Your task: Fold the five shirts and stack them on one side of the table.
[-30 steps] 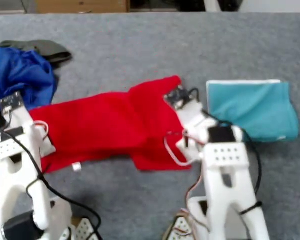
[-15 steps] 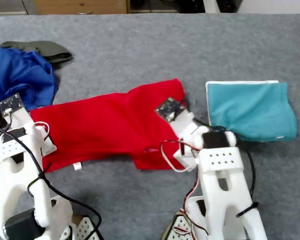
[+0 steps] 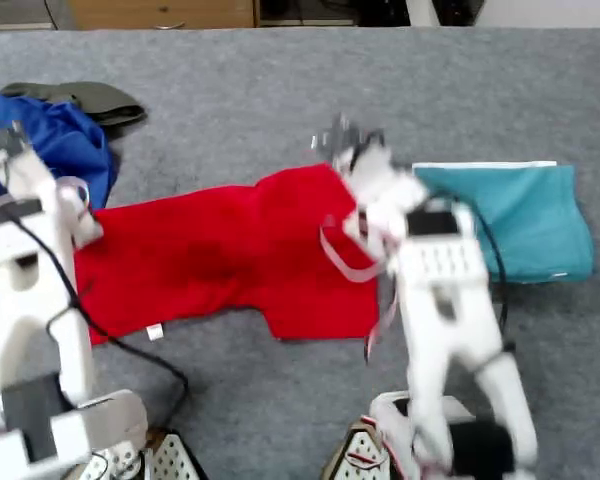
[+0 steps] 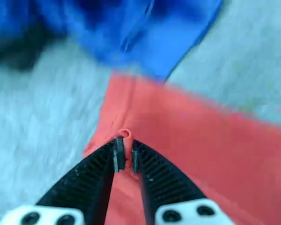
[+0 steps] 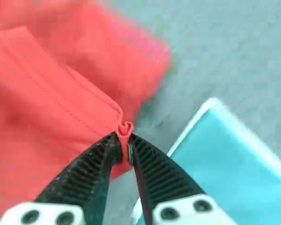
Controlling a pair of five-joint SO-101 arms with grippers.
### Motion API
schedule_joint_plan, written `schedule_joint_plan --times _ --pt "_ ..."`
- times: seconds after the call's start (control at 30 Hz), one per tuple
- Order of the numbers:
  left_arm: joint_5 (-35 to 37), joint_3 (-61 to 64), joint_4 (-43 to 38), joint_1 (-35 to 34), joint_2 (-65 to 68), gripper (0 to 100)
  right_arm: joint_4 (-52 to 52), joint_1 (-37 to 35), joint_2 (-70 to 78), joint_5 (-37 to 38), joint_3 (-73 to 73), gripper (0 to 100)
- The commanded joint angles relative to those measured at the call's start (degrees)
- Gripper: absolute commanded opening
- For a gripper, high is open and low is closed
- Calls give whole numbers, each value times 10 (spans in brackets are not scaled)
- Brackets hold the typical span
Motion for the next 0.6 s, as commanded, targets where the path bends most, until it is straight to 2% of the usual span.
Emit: schedule_joint_plan --times 0.0,0.3,0.4,0.43,0.57 --pt "34 -228 61 3 103 19 10 14 189 -6 -276 2" --pt "43 -682 200 1 356 19 209 -8 612 -37 -985 2" --pt "61 -804 259 -6 422 19 251 -12 729 -90 -1193 2" --pt "70 -839 275 -12 439 19 257 -12 759 -110 -1246 2" --pt "75 -964 338 -20 495 19 262 -21 754 -127 -1226 2"
